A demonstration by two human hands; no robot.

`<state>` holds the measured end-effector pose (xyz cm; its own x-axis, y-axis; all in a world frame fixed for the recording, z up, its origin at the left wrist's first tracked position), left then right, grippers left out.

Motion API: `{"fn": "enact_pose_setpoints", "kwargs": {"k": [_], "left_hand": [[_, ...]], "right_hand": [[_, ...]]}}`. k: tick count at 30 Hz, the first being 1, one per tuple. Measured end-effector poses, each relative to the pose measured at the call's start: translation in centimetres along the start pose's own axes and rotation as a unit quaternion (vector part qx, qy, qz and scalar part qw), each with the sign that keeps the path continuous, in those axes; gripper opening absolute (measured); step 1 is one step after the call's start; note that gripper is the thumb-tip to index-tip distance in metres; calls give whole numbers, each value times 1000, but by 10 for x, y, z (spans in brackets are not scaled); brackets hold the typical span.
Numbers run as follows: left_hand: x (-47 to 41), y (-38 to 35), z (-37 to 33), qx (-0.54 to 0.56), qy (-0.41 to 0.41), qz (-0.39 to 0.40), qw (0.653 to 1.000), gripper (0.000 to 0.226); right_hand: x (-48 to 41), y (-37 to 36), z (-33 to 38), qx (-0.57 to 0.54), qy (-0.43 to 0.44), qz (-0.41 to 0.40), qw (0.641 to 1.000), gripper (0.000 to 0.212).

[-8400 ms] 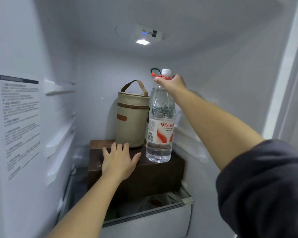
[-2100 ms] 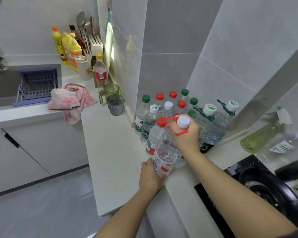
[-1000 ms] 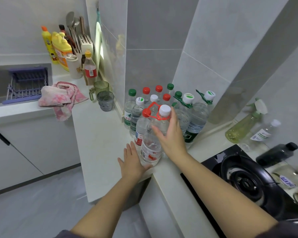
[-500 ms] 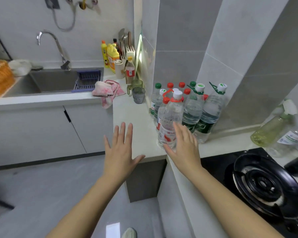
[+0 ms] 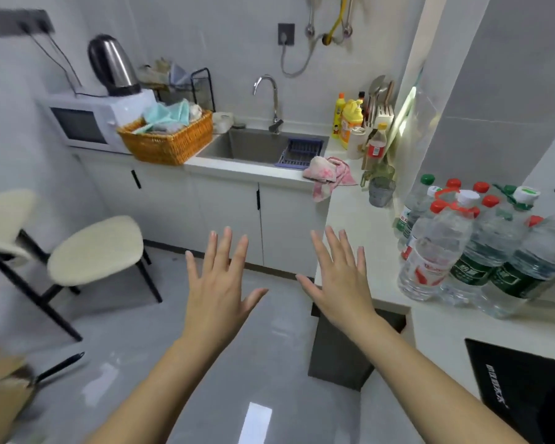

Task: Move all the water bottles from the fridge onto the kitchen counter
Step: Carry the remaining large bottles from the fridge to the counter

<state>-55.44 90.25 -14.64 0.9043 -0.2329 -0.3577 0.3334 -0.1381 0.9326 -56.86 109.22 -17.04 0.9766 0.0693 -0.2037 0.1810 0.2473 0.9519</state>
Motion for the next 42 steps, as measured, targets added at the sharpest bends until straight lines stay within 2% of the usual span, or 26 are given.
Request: {"fn": "enact_pose_setpoints", "kwargs": {"k": [13,27,33,42], "left_hand": [[134,83,191,-86,181,-23,980,84],[389,202,426,-123,349,-69,926,85],[469,248,485,-147,408,-77,898,86],[535,277,551,-184,468,-71,861,87]], "right_hand": [[-1,-27,254,-16,236,-3,972,80],[139,-77,610,-68,410,-5,910,80],[187,-86,711,-73,453,22,888,72],[215,-102,810,-93,511,34,854,73]]}}
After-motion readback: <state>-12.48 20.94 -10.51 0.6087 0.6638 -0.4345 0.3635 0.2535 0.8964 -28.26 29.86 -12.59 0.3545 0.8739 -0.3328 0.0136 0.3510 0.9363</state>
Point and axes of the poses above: each hand's wrist, its own x-axis away from the middle knuckle, its own y-axis out of the back of the hand, z = x × y, the point moved 10 cm from there along -x, towards the middle knuckle, and after that the axes turned 4 degrees about z, right-handed, at the moved point
